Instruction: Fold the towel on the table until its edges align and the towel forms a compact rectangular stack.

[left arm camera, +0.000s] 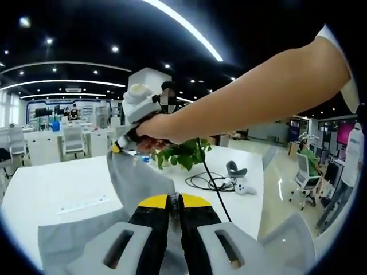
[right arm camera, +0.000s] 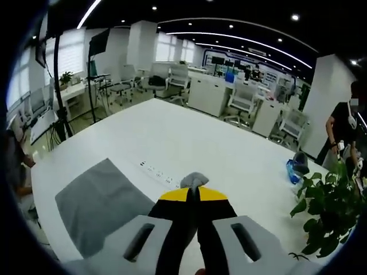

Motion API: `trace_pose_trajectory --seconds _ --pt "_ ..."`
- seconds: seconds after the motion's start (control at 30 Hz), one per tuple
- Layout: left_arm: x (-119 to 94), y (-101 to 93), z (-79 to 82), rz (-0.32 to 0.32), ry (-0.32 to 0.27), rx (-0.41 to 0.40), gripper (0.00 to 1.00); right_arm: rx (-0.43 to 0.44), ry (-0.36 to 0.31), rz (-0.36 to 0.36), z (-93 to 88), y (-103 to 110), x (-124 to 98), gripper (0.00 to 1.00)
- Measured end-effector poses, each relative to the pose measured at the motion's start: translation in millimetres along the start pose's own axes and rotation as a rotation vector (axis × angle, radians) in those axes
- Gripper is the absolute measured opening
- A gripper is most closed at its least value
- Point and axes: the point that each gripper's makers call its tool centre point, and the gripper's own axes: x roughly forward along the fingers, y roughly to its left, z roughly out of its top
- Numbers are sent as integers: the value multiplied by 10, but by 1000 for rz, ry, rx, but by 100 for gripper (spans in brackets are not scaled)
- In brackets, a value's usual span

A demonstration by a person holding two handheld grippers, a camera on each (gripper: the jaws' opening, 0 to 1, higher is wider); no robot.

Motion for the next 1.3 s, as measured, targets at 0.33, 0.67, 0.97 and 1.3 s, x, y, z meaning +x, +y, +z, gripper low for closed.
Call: trace_pose_trajectory --seconds 0.33,0.67,0.97,1.3 --pt "-259 230 -14 32 -21 -7 6 -25 -24 23 214 324 63 1" --pt "-515 399 -103 60 -20 -8 6 -56 -24 46 310 574 292 1" --pt "-676 576 -218 88 -14 -14 6 -101 -37 53 409 772 461 1" --pt "-822 696 -318 106 -13 -40 6 -123 -28 82 416 1032 597 1"
